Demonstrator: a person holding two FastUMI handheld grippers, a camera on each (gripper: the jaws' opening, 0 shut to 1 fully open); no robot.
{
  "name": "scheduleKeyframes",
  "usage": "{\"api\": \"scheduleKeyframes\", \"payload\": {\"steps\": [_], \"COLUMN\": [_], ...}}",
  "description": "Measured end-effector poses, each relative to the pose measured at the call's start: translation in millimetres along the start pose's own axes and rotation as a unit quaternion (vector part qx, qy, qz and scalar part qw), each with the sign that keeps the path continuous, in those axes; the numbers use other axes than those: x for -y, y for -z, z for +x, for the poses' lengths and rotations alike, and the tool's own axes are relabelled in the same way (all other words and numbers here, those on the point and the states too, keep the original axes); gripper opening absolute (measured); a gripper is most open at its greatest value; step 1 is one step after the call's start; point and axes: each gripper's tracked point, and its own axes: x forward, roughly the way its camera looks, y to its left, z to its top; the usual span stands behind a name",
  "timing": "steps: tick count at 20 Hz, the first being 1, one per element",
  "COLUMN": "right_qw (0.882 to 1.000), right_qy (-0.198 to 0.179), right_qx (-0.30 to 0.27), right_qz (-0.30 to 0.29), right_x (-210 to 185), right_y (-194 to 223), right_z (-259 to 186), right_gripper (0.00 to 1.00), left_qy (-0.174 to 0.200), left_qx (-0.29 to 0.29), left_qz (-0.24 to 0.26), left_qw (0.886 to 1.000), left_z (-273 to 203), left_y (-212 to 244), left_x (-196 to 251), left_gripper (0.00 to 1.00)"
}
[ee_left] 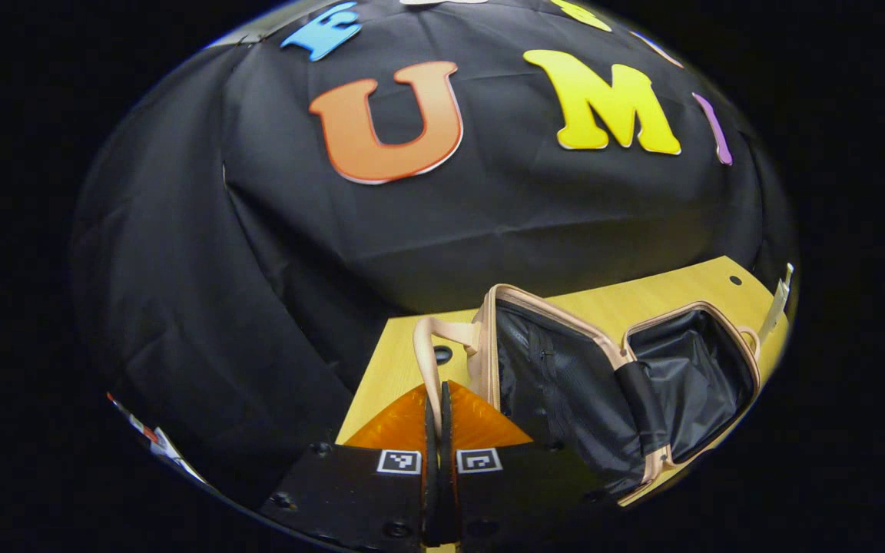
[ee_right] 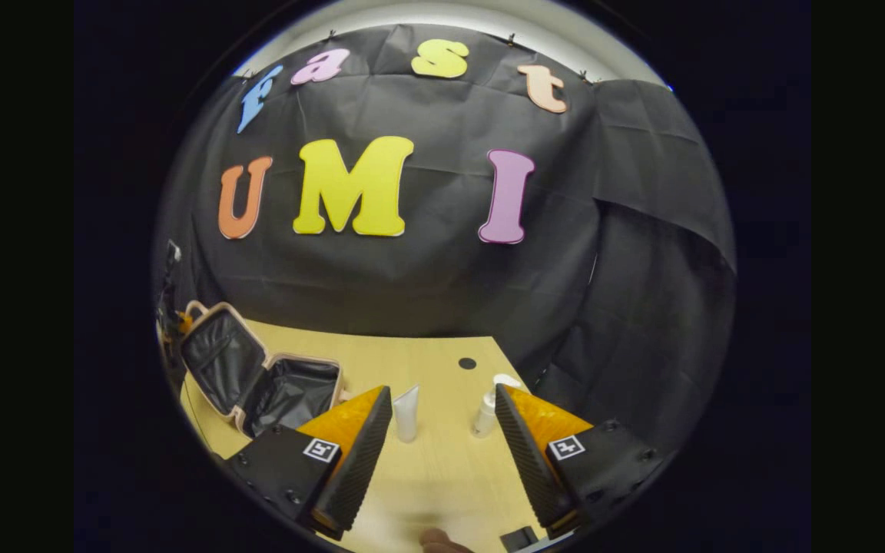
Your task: First open the suitcase, pack the skin care products into it, and then close the suitcase.
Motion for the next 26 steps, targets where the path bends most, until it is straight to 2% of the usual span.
{"api": "scheduleKeyframes", "payload": {"steps": [6,12,15,17,18,19,22,23,24,26], "right_qw": [0.999,0.997,0.996,0.995,0.995,0.995,0.995,0.995,0.995,0.995], "right_qy": [0.009,0.036,0.048,0.046,0.045,0.045,0.041,0.040,0.039,0.035], "right_qx": [-0.043,-0.073,-0.078,-0.084,-0.086,-0.087,-0.089,-0.090,-0.092,-0.091], "right_qz": [0.003,-0.003,0.001,0.005,0.009,0.013,0.019,0.019,0.020,0.020], "right_x": [11.4,42.2,55.6,58.9,59.6,62.9,73.9,79.6,84.7,95.2], "right_y": [23.9,46.2,47.9,46.9,46.4,47.8,57.1,62.9,67.0,72.8], "right_z": [-10.7,-25.5,-27.5,-21.4,-17.2,-14.0,-12.1,-13.4,-13.0,-10.6], "right_gripper": [0.80,0.80,0.80,0.80,0.80,0.80,0.80,0.80,0.80,0.80], "left_qy": [0.029,0.038,0.041,0.025,0.012,-0.002,-0.015,-0.017,-0.021,-0.023], "left_qx": [-0.085,-0.102,-0.118,-0.111,-0.111,-0.115,-0.112,-0.106,-0.097,-0.083], "left_qz": [-0.037,-0.054,-0.073,-0.070,-0.057,-0.044,-0.039,-0.038,-0.036,-0.030], "left_qw": [0.995,0.993,0.989,0.991,0.992,0.992,0.993,0.994,0.994,0.996], "left_z": [43.9,52.6,50.5,49.1,50.0,50.9,32.8,24.5,16.1,2.8], "left_y": [86.6,108.4,121.4,122.0,123.5,124.9,113.8,108.2,99.3,79.9], "left_x": [-9.3,-8.9,-4.0,-11.8,-21.6,-30.0,-40.4,-39.2,-37.7,-24.9], "left_gripper": [0.03,0.03,0.10,0.18,0.29,0.28,0.80,0.92,0.88,0.91]}}
